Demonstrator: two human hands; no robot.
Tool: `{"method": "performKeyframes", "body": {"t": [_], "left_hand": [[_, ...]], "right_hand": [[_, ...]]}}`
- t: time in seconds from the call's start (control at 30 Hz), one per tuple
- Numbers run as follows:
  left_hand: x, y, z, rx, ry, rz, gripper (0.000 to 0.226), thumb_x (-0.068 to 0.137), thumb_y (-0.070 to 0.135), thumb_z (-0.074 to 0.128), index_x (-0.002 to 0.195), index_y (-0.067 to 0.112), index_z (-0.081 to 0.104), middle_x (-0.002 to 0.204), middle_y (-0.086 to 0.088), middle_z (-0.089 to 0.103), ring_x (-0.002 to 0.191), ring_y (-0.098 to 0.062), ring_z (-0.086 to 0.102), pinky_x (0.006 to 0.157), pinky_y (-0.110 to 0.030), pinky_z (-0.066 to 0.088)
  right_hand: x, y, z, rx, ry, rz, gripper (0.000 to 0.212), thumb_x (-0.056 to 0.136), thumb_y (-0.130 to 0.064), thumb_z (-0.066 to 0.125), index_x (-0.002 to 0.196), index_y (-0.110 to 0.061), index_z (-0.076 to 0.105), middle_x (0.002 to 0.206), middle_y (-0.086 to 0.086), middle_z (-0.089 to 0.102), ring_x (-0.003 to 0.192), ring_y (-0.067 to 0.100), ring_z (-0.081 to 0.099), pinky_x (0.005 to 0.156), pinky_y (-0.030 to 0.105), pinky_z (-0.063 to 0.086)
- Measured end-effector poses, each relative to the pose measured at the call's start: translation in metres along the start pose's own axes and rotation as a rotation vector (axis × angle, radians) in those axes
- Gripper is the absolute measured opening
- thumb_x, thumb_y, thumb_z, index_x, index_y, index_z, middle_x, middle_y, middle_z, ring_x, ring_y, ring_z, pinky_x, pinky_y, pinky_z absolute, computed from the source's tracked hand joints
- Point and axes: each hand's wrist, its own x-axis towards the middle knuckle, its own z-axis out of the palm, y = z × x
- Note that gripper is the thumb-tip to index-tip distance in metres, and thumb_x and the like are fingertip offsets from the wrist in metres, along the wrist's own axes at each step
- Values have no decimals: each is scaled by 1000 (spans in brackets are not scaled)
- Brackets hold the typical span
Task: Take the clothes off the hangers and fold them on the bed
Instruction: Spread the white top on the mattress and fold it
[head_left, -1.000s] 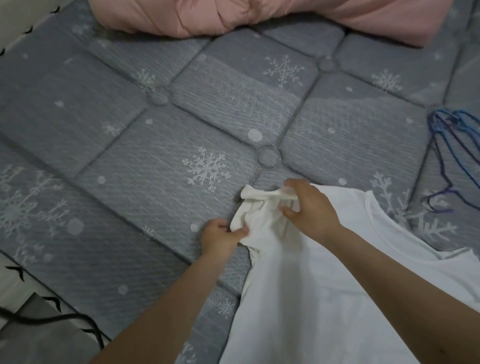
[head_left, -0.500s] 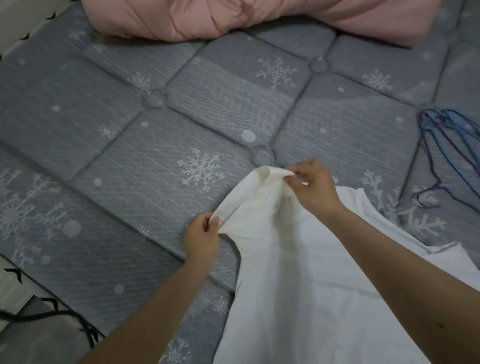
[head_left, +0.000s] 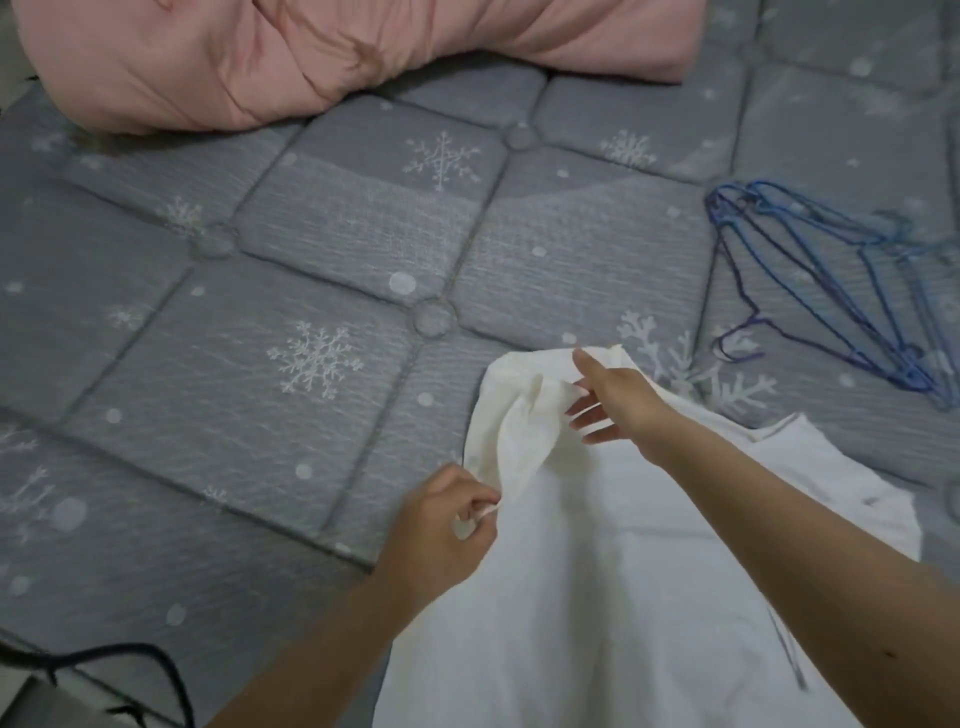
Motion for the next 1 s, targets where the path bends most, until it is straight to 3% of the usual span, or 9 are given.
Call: {"method": "performKeyframes", "body": {"t": [0.17,0.23,0.33,0.47,0.53,0.6,0.77,0.87,1.0], "left_hand": [[-6,-5,37,331,-404,-62,46,72,60,55,95,23,72,91,9,57,91,-7,54,82,-24,47],[-3,-8,43,402,-348,0,43,77,58,51,93,24,73,93,9,59,90,-10,55,78,-27,49],[3,-14,51,524,-276,199,26,82,36,49,93,26,70,104,9,61,93,-12,51,77,-28,45],[4,-25,60,501,-341,208,47,74,12,50,119,16,61,126,0,59,113,-14,45,95,-25,41],[4,-26,67,413,-383,133,53,76,11,47,129,11,53,131,-4,56,118,-14,40,104,-17,29],[5,-24,72,412,-413,88,53,75,13,51,128,13,54,133,-2,53,120,-14,38,105,-20,32],[6,-17,79,566,-471,217,43,78,26,49,119,21,60,132,1,54,117,-20,46,94,-36,47],[5,-19,79,571,-435,324,36,86,23,49,119,19,61,140,-2,48,121,-24,47,100,-38,41],[5,-22,84,679,-496,373,47,93,33,42,139,20,46,152,-2,33,137,-26,34,110,-40,28]], "right_hand": [[10,44,-19,-39,53,103,40,92,-40,53,95,-2,64,93,12,65,77,25,63,65,31,51],[11,59,-23,-155,30,111,40,91,-39,54,97,-1,64,96,12,63,84,27,60,71,31,45],[9,79,-28,-282,8,77,31,92,-35,53,76,-9,54,83,11,51,72,22,48,69,29,35],[1,96,-26,-375,74,-13,30,91,-36,52,71,-14,47,75,4,50,73,21,49,62,30,31],[1,104,-22,-342,108,16,29,87,-43,56,78,-16,50,81,0,55,79,20,53,64,29,34],[3,111,-14,-257,98,49,34,83,-43,61,71,-16,46,72,1,51,73,21,54,64,29,35],[3,120,-10,-110,216,-2,15,81,-17,65,95,-13,65,90,-1,62,89,17,59,85,29,47],[5,116,-20,-5,357,-114,9,82,-12,62,89,-18,63,81,-6,60,84,20,62,85,33,50],[10,111,-35,118,437,-159,16,81,-4,63,90,-17,61,75,-4,56,80,27,65,81,38,54]]}}
